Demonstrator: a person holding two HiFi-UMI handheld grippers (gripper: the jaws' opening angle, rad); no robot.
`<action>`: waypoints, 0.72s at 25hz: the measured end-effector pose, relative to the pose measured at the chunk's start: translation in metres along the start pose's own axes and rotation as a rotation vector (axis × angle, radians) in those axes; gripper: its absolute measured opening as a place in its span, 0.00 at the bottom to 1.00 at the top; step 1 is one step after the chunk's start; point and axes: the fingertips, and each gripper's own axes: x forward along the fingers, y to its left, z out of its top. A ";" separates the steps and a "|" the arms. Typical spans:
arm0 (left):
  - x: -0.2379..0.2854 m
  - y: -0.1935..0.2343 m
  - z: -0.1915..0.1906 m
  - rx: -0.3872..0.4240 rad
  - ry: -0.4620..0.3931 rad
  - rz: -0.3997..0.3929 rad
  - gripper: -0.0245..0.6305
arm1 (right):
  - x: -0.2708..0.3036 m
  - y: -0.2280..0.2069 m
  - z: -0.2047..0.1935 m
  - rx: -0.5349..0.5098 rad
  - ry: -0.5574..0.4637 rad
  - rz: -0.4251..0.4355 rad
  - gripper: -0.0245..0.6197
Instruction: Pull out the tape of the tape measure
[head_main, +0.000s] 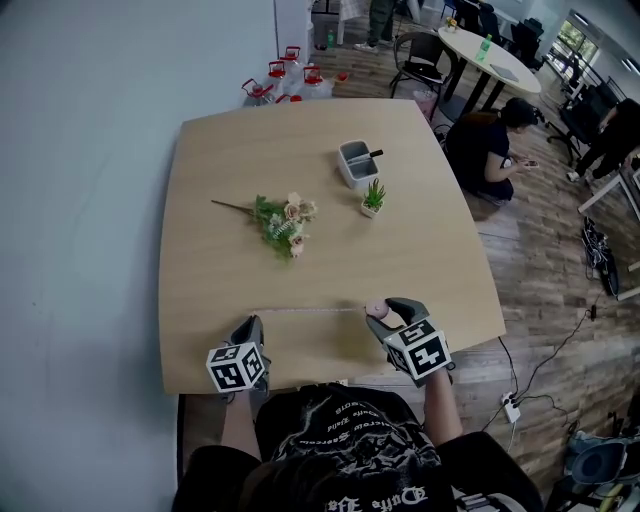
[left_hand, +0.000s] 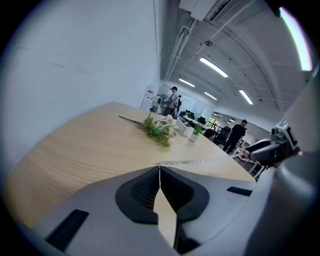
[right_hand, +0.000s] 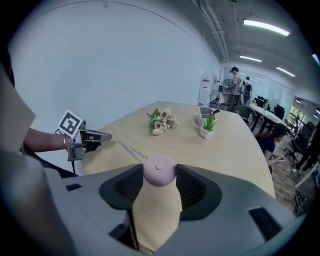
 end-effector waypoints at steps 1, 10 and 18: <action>0.006 0.000 -0.003 0.013 0.023 0.014 0.05 | 0.001 0.001 0.000 0.004 0.001 -0.003 0.38; 0.046 -0.006 -0.034 0.119 0.204 0.123 0.05 | 0.019 0.001 -0.016 0.033 0.072 -0.056 0.38; 0.055 -0.009 -0.044 0.085 0.244 0.099 0.16 | 0.029 0.000 -0.025 0.050 0.103 -0.047 0.38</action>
